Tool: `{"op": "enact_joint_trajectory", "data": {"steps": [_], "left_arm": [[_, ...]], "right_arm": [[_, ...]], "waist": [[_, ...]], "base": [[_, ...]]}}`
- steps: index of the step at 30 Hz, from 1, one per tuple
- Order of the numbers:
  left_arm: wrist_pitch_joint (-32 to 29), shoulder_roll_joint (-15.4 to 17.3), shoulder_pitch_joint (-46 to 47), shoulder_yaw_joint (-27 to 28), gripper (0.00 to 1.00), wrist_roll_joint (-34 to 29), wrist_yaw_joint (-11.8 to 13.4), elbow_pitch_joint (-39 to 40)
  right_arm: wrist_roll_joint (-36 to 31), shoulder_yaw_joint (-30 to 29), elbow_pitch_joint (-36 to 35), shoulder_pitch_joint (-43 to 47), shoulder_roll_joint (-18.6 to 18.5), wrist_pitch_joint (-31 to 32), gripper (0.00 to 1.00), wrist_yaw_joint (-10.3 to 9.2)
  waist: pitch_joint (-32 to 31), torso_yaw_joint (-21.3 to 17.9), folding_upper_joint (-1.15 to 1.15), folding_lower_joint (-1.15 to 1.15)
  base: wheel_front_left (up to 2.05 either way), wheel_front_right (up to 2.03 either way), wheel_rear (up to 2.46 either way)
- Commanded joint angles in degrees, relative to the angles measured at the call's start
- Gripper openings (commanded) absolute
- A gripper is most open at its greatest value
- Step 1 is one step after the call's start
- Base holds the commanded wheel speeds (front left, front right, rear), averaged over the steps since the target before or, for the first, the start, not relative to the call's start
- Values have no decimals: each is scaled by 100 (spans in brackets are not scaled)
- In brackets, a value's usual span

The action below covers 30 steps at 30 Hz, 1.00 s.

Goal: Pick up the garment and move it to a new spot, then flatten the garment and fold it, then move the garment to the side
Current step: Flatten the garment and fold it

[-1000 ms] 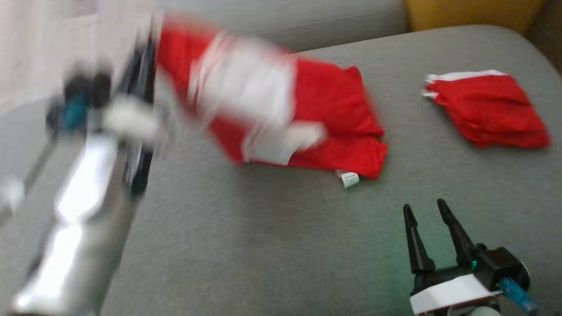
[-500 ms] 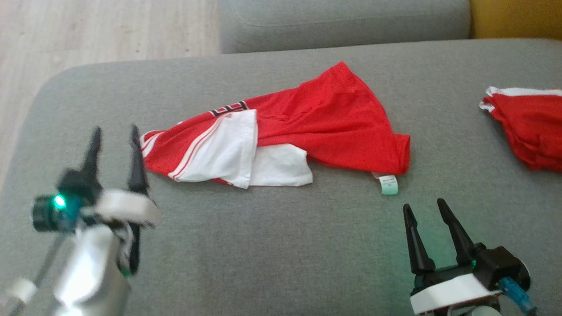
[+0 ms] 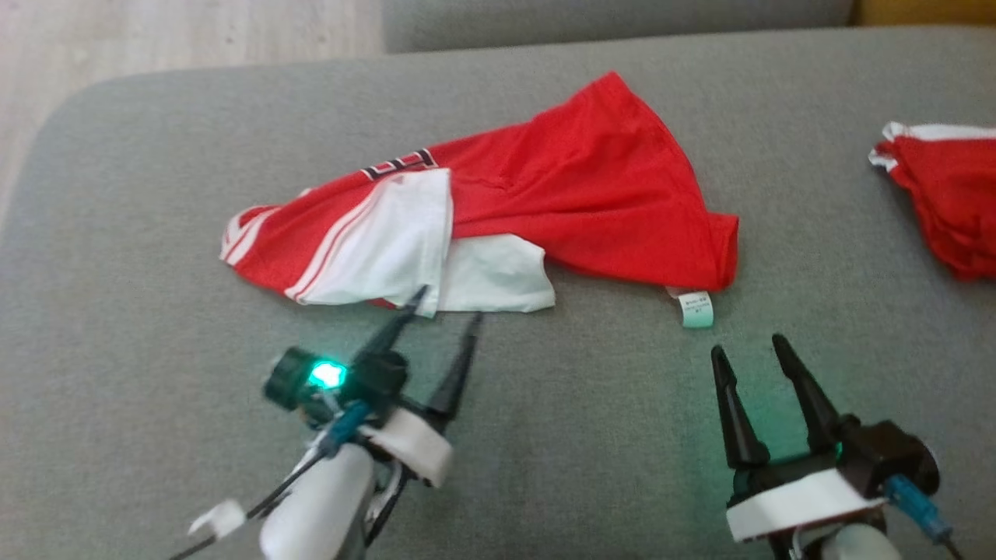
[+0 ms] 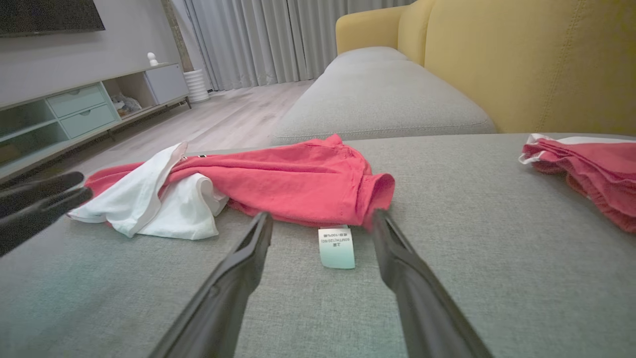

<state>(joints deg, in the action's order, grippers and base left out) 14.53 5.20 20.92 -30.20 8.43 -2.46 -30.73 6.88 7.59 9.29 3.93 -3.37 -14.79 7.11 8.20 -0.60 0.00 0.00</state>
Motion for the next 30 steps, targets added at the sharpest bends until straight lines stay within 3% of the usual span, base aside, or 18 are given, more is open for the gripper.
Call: {"op": "enact_joint_trajectory", "data": {"steps": [1, 7, 15, 19, 23, 30], "left_arm": [[13, -12, 396, 57, 100, -37, -69, -2], [11, -195, 921, -424, 100, 49, -276, -811], [40, -229, 1242, -642, 100, 391, -223, -1262], [44, -231, 1102, -642, 100, 384, 107, -1021], [46, 23, 684, -436, 100, 198, 672, -543], [46, 369, 542, -302, 100, 65, 992, -564]], "right_arm": [[-18, 148, -189, -246, -108, -21, 100, 37], [-11, 176, -202, -345, -159, -21, 100, 37], [5, 121, -192, -371, -171, -21, 100, 37], [4, 65, -206, -338, -148, -21, 100, 37], [13, 19, -215, -317, -112, -21, 100, 37], [15, 87, -220, -390, -108, -21, 100, 37]], "waist": [[157, -142, 0, 0], [415, -392, 0, 0], [541, -576, 0, 0], [527, -551, 0, 0], [494, -416, 0, 0], [551, -261, 0, 0]], "base": [[0, 0, 0], [0, 0, 0], [0, 0, 0], [0, 0, 0], [0, 0, 0], [0, 0, 0]]}}
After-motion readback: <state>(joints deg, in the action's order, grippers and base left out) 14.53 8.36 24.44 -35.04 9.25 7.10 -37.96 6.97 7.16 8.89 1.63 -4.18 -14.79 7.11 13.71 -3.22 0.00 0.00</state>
